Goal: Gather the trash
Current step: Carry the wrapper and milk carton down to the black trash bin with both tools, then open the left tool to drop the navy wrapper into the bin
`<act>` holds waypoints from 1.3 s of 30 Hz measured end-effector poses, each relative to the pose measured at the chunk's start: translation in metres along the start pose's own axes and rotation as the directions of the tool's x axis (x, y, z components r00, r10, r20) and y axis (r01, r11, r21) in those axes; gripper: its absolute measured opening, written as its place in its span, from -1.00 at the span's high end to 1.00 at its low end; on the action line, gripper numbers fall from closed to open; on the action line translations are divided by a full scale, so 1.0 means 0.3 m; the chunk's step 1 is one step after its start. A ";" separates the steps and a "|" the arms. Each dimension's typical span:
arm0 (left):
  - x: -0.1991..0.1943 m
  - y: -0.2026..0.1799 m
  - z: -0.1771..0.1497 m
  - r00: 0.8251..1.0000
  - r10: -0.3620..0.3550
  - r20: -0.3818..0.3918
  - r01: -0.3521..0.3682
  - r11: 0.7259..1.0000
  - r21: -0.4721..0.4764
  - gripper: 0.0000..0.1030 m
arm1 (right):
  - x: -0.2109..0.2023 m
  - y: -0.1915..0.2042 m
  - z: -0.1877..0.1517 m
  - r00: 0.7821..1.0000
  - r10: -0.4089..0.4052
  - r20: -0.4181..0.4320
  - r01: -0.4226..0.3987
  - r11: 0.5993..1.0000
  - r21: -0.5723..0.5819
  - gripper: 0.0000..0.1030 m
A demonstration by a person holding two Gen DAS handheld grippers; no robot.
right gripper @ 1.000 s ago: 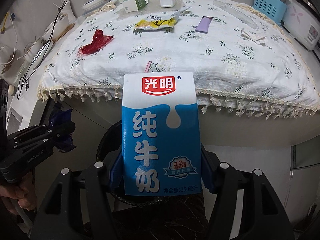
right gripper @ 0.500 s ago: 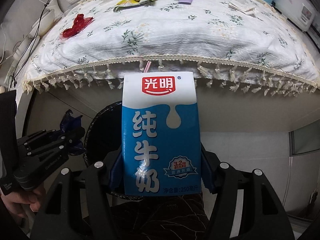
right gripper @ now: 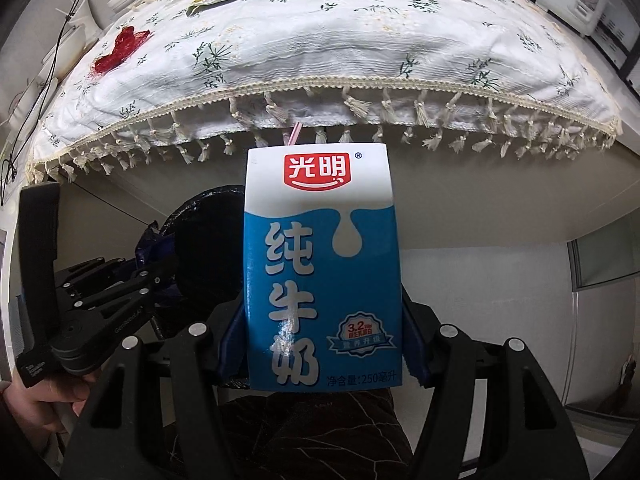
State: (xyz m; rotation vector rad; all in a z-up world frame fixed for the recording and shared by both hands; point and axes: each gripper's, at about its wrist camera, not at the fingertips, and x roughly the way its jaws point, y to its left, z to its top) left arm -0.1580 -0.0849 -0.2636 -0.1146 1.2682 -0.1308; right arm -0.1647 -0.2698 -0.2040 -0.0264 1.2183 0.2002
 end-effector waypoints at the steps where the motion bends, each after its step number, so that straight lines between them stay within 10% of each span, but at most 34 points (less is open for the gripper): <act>1: 0.011 -0.002 0.001 1.000 -0.001 -0.006 0.001 1.000 0.000 0.64 | -0.003 -0.001 -0.001 1.000 -0.003 0.001 0.003 1.000 0.000 -0.18; 10: 0.024 -0.033 0.039 1.000 -0.011 0.018 0.011 1.000 0.008 0.47 | -0.029 -0.035 0.007 1.000 -0.022 0.004 0.022 1.000 0.017 -0.18; 23: -0.096 0.065 0.053 0.991 0.051 0.126 -0.043 0.997 -0.062 -0.78 | 0.052 0.031 0.059 0.999 0.028 -0.023 -0.028 1.000 -0.010 -0.18; 39: -0.136 0.213 0.001 0.990 0.105 0.092 -0.088 0.981 -0.172 -0.88 | 0.211 0.214 0.096 0.996 0.034 -0.085 -0.043 0.993 -0.112 -0.18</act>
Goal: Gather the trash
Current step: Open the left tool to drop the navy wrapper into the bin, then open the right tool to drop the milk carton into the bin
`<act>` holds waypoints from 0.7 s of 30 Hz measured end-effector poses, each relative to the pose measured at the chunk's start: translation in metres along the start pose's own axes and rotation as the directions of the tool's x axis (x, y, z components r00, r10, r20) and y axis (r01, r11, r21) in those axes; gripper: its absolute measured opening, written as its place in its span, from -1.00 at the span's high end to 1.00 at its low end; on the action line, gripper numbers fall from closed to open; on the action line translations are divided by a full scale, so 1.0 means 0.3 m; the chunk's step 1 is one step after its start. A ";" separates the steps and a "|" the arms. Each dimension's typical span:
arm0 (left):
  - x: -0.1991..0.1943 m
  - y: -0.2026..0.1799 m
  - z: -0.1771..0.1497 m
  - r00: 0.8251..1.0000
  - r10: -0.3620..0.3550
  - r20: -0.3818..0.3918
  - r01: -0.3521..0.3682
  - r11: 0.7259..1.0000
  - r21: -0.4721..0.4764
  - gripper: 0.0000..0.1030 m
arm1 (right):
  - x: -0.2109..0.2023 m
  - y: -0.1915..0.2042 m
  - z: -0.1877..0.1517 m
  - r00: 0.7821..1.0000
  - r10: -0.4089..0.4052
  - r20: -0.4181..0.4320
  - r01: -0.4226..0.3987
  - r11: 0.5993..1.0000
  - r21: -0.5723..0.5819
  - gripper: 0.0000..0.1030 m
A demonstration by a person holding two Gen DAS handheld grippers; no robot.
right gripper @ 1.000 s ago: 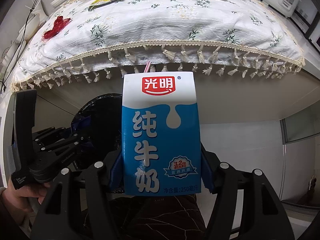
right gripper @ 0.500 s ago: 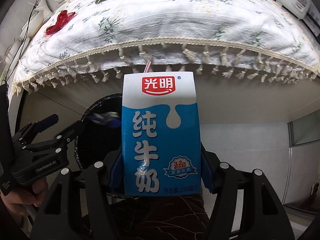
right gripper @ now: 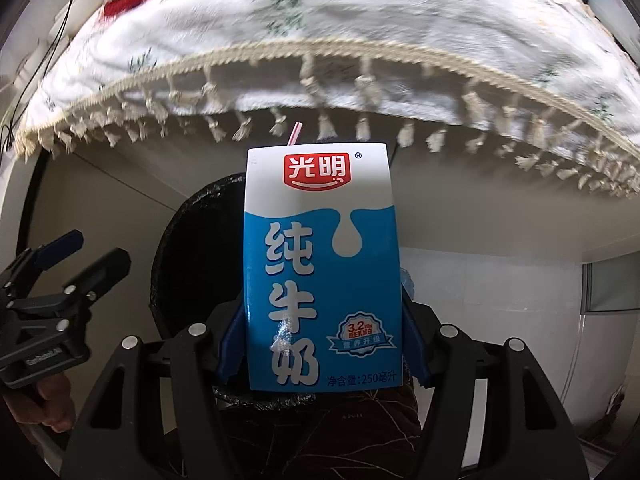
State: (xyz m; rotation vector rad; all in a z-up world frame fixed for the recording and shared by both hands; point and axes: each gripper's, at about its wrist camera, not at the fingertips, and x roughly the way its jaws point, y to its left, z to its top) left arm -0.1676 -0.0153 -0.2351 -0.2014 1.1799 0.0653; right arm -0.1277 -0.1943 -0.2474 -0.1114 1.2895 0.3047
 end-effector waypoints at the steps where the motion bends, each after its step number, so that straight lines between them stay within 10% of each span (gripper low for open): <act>1: -0.002 0.016 -0.004 1.000 0.002 -0.004 -0.002 1.000 -0.008 -0.88 | 0.011 0.011 0.002 1.000 -0.002 -0.002 0.002 1.000 -0.005 -0.18; 21: 0.015 0.159 -0.073 0.997 0.059 -0.046 -0.061 0.997 -0.038 -0.88 | 0.192 0.165 -0.019 0.997 -0.043 -0.062 0.037 0.996 -0.085 -0.20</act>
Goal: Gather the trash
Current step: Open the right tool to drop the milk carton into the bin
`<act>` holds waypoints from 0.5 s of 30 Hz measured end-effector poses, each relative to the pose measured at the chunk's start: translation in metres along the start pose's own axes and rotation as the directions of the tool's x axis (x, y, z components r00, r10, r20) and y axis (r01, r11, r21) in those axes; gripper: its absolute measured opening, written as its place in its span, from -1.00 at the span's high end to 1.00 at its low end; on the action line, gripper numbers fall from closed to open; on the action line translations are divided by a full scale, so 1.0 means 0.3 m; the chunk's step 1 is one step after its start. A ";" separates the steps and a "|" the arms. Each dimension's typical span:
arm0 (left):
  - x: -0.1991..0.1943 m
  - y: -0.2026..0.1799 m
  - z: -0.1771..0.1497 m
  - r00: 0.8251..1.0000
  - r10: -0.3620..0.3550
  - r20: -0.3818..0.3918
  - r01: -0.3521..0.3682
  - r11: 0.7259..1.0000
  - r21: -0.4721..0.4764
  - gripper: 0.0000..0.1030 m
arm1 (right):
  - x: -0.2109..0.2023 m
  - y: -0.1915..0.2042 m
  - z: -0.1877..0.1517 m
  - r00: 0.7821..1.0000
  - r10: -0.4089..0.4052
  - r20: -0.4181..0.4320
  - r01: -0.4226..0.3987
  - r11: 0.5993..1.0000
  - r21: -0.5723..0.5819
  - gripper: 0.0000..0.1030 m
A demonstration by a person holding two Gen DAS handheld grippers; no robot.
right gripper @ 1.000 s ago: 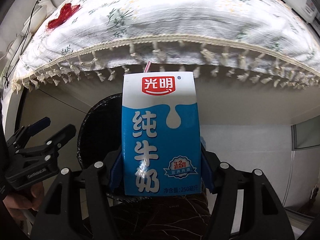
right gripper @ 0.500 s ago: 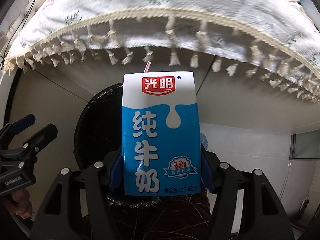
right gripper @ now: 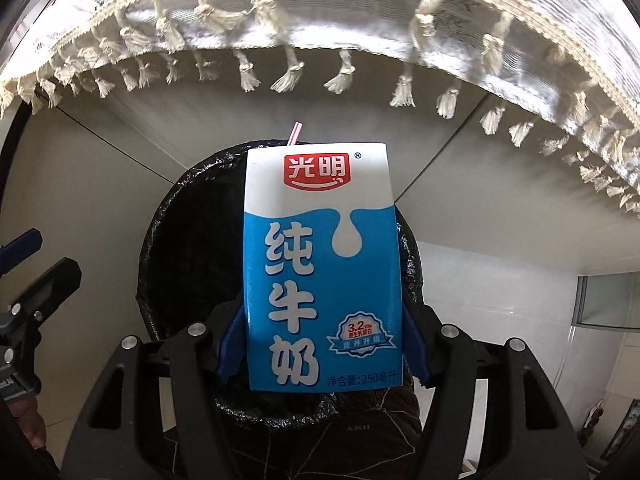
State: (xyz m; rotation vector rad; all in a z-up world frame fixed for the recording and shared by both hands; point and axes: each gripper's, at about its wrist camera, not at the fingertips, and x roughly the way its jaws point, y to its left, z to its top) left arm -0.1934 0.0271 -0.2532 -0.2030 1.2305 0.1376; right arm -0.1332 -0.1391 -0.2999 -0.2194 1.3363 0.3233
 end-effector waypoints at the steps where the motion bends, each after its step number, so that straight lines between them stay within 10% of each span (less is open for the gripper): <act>1: -0.002 0.004 0.000 1.000 0.000 0.000 0.000 1.000 -0.001 -0.88 | 0.003 0.005 0.000 1.000 -0.002 0.001 0.002 1.000 -0.004 -0.20; 15: -0.027 -0.018 0.026 1.000 -0.014 0.009 0.014 1.000 -0.008 -0.88 | -0.074 -0.052 0.015 0.999 -0.022 0.050 0.022 1.000 0.014 -0.59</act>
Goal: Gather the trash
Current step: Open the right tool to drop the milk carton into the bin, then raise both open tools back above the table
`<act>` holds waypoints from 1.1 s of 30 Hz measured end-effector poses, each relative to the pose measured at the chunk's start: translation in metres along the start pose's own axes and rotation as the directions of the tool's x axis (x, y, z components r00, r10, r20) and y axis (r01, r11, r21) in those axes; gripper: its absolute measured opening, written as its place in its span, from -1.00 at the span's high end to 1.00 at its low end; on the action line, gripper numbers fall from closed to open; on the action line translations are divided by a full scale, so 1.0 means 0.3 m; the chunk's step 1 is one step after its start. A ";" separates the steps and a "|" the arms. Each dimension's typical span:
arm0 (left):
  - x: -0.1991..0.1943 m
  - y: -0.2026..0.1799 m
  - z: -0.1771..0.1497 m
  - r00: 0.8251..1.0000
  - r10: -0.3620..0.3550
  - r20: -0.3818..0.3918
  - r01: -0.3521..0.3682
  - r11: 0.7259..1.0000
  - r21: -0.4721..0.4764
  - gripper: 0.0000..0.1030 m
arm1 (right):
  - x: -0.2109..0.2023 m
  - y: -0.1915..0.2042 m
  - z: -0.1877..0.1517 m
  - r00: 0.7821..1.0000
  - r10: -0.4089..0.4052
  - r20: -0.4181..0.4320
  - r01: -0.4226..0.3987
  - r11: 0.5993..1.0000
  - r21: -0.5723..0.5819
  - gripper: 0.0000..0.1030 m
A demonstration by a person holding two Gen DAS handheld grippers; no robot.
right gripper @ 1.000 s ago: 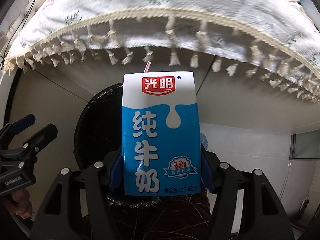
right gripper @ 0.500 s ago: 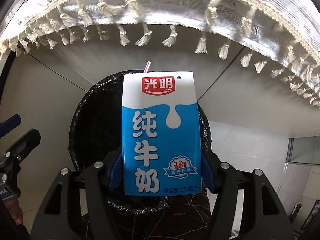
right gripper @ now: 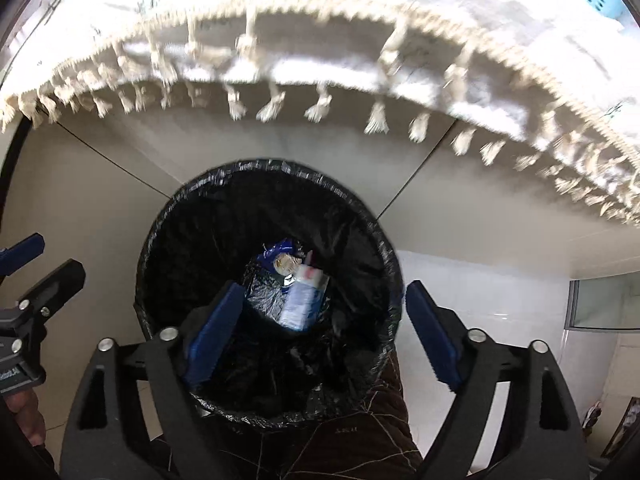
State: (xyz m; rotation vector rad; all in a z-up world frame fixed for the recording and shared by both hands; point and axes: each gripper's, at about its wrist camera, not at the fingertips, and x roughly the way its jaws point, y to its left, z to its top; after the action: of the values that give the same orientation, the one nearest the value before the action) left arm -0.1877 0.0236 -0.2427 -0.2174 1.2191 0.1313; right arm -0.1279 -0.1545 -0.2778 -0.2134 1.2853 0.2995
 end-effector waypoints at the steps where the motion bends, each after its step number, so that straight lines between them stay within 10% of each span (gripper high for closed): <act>1: -0.007 -0.004 0.005 1.000 0.008 0.004 -0.008 1.000 0.002 -0.88 | -0.018 -0.010 0.004 1.000 -0.002 0.012 0.002 1.000 0.001 -0.63; 33: -0.311 -0.201 0.161 0.992 -0.047 0.120 0.031 0.991 0.127 -0.86 | -0.586 -0.296 0.063 0.959 -0.029 0.283 -0.011 0.990 0.138 -0.85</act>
State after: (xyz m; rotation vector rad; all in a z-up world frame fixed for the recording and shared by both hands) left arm -0.1624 -0.0221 -0.1334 -0.1221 1.0957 0.0337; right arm -0.1249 -0.2498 -0.1043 -0.0546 1.0140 0.2223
